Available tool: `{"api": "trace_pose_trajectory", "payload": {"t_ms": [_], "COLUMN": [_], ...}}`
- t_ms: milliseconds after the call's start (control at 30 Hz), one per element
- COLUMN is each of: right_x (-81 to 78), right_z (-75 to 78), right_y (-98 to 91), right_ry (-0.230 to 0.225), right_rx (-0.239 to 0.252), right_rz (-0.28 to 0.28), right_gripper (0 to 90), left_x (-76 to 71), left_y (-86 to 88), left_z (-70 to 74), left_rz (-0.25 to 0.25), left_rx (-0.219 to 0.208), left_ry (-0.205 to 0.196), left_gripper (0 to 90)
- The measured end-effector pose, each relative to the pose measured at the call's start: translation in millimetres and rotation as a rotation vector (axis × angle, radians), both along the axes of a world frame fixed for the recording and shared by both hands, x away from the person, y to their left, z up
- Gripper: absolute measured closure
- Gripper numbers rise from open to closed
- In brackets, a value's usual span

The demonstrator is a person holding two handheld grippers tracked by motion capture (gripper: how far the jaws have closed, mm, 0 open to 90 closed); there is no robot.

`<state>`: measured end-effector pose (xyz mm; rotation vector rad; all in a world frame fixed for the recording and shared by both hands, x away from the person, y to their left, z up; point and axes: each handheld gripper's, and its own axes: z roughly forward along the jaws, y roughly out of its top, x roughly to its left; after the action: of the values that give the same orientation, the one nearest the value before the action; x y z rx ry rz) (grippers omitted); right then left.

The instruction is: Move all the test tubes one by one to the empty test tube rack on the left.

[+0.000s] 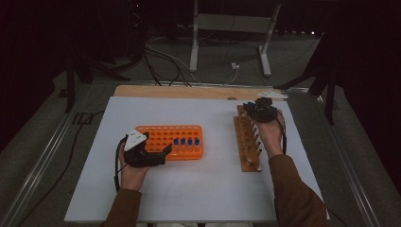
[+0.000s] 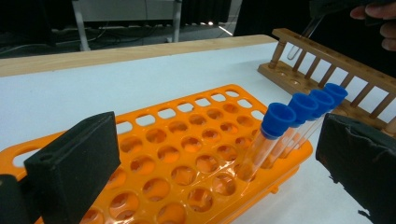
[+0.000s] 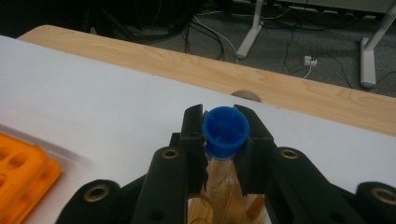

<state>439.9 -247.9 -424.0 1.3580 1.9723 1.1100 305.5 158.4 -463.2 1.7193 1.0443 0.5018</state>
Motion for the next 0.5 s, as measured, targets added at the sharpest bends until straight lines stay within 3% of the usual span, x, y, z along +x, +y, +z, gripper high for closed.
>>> {"api": "trace_pose_trajectory", "payload": {"t_ms": [300, 500], "right_x": [-8.2, -14.5], "right_z": [15.1, 27.7], "right_y": [-3.0, -4.3], "right_ry": [-0.036, -0.061], "right_rx": [-0.007, -0.007], "right_rz": [0.020, 0.031], "right_gripper": [75.9, 75.9], "left_x": [0.4, -1.9], "left_y": [-2.0, -6.1], "left_z": [1.6, 8.7], "left_rz": [-0.010, -0.024], "left_rx": [-0.016, -0.012], "left_ry": [0.006, -0.013], "left_gripper": [0.7, 0.7]}}
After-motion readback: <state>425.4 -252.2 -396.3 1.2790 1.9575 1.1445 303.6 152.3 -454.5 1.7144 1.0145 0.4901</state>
